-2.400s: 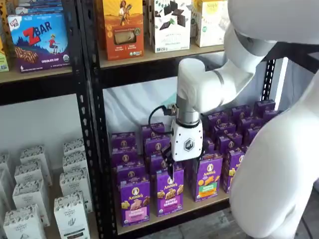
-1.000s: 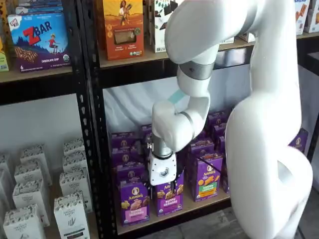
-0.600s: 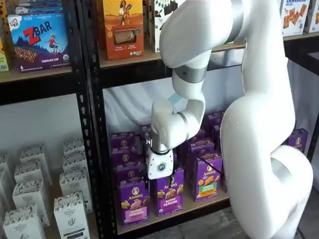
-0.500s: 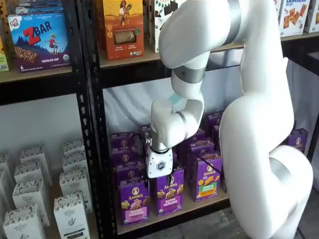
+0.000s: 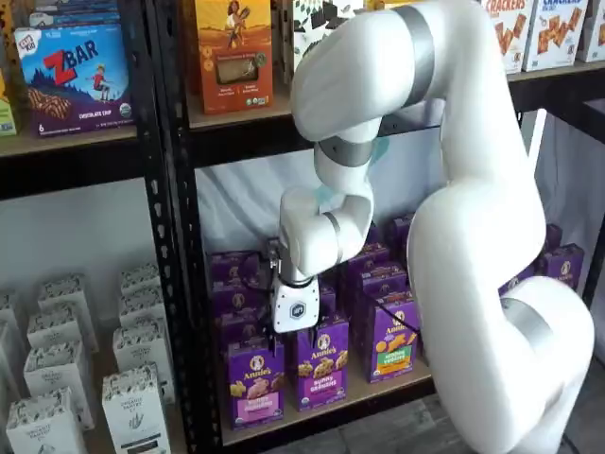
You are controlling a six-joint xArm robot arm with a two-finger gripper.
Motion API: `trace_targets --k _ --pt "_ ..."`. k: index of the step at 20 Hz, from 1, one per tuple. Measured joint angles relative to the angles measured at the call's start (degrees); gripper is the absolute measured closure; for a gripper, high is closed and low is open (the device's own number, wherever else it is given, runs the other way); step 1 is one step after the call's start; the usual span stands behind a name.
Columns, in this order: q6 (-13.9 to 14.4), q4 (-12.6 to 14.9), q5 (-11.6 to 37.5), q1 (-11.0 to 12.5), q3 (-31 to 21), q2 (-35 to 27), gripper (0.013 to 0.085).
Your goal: Pick up the purple box with a pink patch in the middle, on the bottom shelf, the first box from the left
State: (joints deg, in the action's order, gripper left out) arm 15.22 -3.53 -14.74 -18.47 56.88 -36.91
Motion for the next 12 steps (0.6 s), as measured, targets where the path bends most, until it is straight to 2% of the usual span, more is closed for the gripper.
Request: trace_targets --k 6,8,12 --pt "-2.3 -2.1 -1.5 0.3 5.7 -4.2 0.0130" --pt "-3.8 -3.7 -2.2 0.4 7.2 -5.2 0.0130" --pt "-3.1 -2.7 -3.6 0.7 11.0 -7.7 0.0130"
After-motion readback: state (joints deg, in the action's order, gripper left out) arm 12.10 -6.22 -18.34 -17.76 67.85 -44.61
